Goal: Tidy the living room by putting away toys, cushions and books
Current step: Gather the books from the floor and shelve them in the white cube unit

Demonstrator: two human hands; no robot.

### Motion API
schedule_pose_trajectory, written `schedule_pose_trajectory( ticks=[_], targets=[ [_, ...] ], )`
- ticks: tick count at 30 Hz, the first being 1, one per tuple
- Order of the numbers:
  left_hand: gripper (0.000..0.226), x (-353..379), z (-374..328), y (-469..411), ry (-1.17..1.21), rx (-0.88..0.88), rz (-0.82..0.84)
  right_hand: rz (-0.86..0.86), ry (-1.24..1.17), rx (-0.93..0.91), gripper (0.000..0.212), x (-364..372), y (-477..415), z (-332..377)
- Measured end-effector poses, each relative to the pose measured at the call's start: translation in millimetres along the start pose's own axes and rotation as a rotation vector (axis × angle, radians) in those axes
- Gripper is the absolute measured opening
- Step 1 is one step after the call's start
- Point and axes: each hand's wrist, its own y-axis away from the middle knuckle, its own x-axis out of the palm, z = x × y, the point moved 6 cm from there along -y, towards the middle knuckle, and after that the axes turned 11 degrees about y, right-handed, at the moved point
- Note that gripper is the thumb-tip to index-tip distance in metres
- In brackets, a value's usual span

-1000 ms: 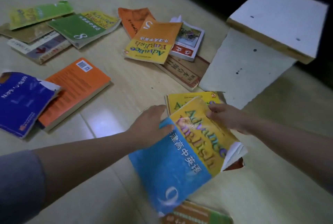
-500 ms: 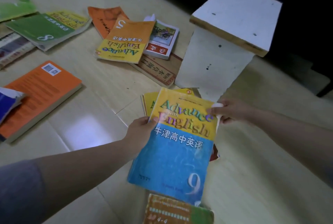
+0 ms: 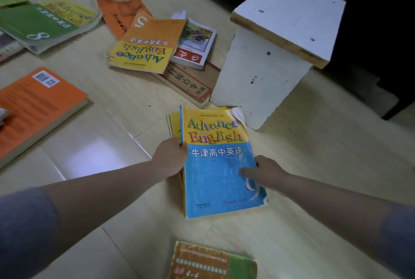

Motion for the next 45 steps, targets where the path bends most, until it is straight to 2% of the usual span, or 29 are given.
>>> schedule_pose_trajectory(
  ticks=[3, 6, 8, 14, 24, 27, 31, 34, 37, 40, 42, 45],
  targets=[
    [0.033, -5.9, -1.0, 1.1, -0.350, 0.049, 0.019, 0.000, -0.049, -0.025, 0.028, -4.8, -2.9, 4.8],
    [0.036, -11.3, 1.7, 3.7, -0.592, 0.105, 0.034, 0.008, -0.037, -0.048, 0.043, -0.5, -7.7, 7.2],
    [0.036, -10.8, 3.1, 5.2, -0.624, 0.096, 0.067, 0.000, -0.037, -0.056, 0.049, 0.9, -13.9, 9.7],
    [0.039, -3.5, 5.5, 4.1, -0.654, 0.089, 0.105, -0.071, 0.041, -0.054, 0.048, -3.8, -33.0, 12.9],
    [0.035, -10.5, 18.2, 0.5, -0.279, 0.052, 0.005, -0.132, 0.045, -0.066, 0.045, -8.9, -46.1, 20.4],
    [0.025, -12.8, 17.1, 5.0, -0.208, 0.053, -0.073, -0.139, -0.057, -0.009, 0.038, -3.1, -41.7, 19.4],
    [0.034, -10.6, 20.9, 9.3, -0.097, 0.016, -0.082, -0.096, -0.209, 0.119, 0.042, 7.9, -33.0, 14.9],
    [0.030, -9.0, 17.5, 12.7, -0.073, 0.006, -0.082, -0.028, -0.348, 0.150, 0.045, 21.1, -23.1, 13.7],
    [0.024, -11.1, 13.5, 15.6, -0.045, -0.034, -0.111, 0.047, -0.400, 0.102, 0.032, 31.7, -14.5, 19.8],
    [0.021, -14.9, 14.8, 19.2, 0.114, -0.104, -0.136, 0.035, -0.362, -0.017, 0.026, 34.5, -11.4, 21.7],
    [0.017, -18.2, 14.0, 22.4, 0.223, -0.121, -0.138, 0.027, -0.360, -0.089, 0.035, 35.2, -3.8, 25.6],
    [0.015, -28.7, 18.9, 21.6, 0.395, -0.223, -0.142, 0.034, -0.444, -0.107, 0.065, 37.6, 1.4, 25.0]
  ],
)
